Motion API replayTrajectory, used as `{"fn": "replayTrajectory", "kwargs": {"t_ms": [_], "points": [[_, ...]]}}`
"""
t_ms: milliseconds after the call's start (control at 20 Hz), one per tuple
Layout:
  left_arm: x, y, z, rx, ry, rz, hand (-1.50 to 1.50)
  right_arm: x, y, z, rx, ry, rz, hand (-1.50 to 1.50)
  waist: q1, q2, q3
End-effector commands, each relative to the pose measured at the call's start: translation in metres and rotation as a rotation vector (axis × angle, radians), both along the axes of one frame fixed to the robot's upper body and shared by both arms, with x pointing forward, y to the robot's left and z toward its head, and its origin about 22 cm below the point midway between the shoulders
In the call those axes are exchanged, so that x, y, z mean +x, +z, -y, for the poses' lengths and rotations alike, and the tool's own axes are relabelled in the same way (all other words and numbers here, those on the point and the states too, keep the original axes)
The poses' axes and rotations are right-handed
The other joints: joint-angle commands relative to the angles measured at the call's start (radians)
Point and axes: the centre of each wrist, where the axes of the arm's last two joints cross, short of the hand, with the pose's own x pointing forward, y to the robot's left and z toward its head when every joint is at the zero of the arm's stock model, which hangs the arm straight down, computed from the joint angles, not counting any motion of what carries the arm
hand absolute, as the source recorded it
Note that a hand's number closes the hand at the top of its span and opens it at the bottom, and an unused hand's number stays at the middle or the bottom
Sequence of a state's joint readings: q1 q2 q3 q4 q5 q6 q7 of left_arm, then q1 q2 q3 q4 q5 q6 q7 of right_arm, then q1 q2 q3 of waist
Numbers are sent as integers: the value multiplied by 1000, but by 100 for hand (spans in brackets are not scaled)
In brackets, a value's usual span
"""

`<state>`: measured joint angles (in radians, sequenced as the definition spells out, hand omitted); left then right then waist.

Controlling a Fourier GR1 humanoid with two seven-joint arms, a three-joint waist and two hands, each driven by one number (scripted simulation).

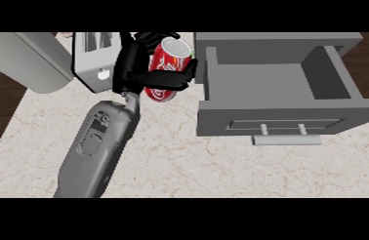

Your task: Pick up the can, place it into the drawer and close the drawer

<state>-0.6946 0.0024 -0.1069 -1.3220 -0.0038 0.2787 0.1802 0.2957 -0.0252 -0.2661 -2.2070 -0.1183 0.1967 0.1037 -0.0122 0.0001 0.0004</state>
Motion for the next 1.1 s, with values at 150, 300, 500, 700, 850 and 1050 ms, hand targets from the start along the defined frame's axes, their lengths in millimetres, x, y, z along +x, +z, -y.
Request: {"fn": "replayTrajectory", "kwargs": {"t_ms": [150, 300, 500, 700, 850, 1050], "points": [[2, 57, 57, 43, -30, 57, 150, -12, -5, -4, -9, 0, -19, -150, -8, -1, 0], [29, 80, 68, 8, -4, 44, 150, 4, 0, 6, -12, 1, 3, -150, -17, 4, 0], [17, 85, 94, 39, -15, 25, 150, -8, -6, 7, 7, 7, -2, -150, -16, 1, 1], [37, 103, 102, 67, -5, 26, 150, 5, 1, -3, -8, 8, -7, -150, -13, 4, 0], [36, 111, 112, 73, -15, 7, 150, 2, -9, 5, -10, 3, 1, -150, -12, 2, 0], [50, 113, 121, 102, -12, 13, 150, 7, 3, 1, 0, 13, -2, -150, -28, 8, 1]]}}
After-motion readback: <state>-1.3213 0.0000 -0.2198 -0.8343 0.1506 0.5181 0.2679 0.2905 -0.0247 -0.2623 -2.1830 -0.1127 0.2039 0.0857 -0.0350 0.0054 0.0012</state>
